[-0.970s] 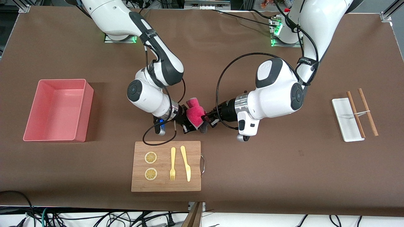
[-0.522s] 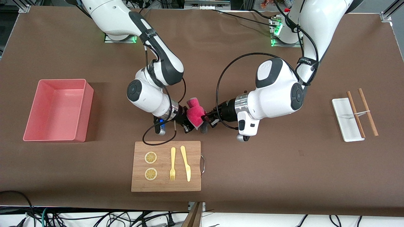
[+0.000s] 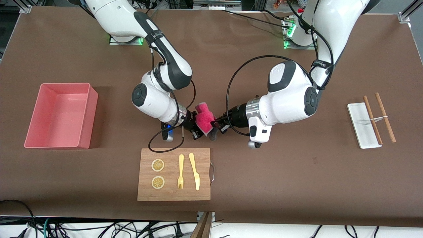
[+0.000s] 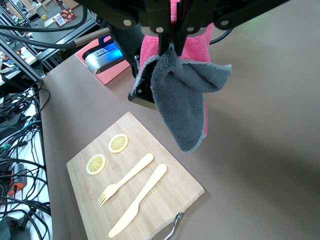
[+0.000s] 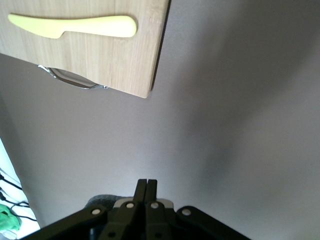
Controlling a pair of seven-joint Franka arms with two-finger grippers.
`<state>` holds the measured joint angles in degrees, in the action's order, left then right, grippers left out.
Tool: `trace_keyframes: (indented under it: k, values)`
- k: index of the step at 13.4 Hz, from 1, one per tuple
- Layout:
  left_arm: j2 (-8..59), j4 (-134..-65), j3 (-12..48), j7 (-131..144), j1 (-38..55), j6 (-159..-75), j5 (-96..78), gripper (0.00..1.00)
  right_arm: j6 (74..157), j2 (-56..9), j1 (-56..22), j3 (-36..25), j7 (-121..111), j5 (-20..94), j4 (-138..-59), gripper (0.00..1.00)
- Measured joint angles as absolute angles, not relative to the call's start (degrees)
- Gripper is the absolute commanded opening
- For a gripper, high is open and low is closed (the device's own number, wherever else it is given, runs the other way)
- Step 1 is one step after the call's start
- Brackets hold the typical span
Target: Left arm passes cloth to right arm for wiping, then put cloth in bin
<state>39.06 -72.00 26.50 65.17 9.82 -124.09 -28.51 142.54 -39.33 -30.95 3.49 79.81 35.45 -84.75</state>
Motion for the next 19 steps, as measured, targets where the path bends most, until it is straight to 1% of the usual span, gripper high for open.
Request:
trace_keyframes:
  k: [1,2,3,4,5,8,9,11,19]
  values:
    - [39.1,-72.0,26.5,65.2,9.8,-124.1,-28.5,0.0,142.0,-39.3,-30.7,3.4,78.3,35.5,-84.7,0.0]
    - [39.1,-72.0,26.5,65.2,9.8,-124.1,-28.5,0.0,140.5,-39.0,-30.1,3.2,77.3,35.5,-84.6,0.39]
    - [39.1,-72.0,26.5,65.2,9.8,-124.1,-28.5,0.0,138.3,-38.4,-28.8,3.1,76.5,35.5,-84.5,0.65]
    - [39.1,-72.0,26.5,65.2,9.8,-124.1,-28.5,0.0,135.1,-37.3,-26.7,3.0,75.9,35.5,-84.4,0.74]
    - [39.1,-72.0,26.5,65.2,9.8,-124.1,-28.5,0.0,132.1,-36.3,-24.8,3.0,75.2,35.5,-84.2,0.76]
    - [39.1,-72.0,26.5,65.2,9.8,-124.1,-28.5,0.0,125.0,-34.2,-21.2,3.0,73.7,35.8,-81.9,0.79]
    - [39.1,-72.0,26.5,65.2,9.8,-124.1,-28.5,0.0,124.3,-34.0,-21.0,3.0,73.7,36.7,-81.3,0.84]
    - [39.1,-72.0,26.5,65.2,9.8,-124.1,-28.5,0.0,124.2,-33.9,-21.1,3.2,73.6,41.0,-81.0,0.97]
    - [39.1,-72.0,26.5,65.2,9.8,-124.1,-28.5,0.0,124.2,-34.0,-21.3,3.7,73.6,48.1,-80.9,0.99]
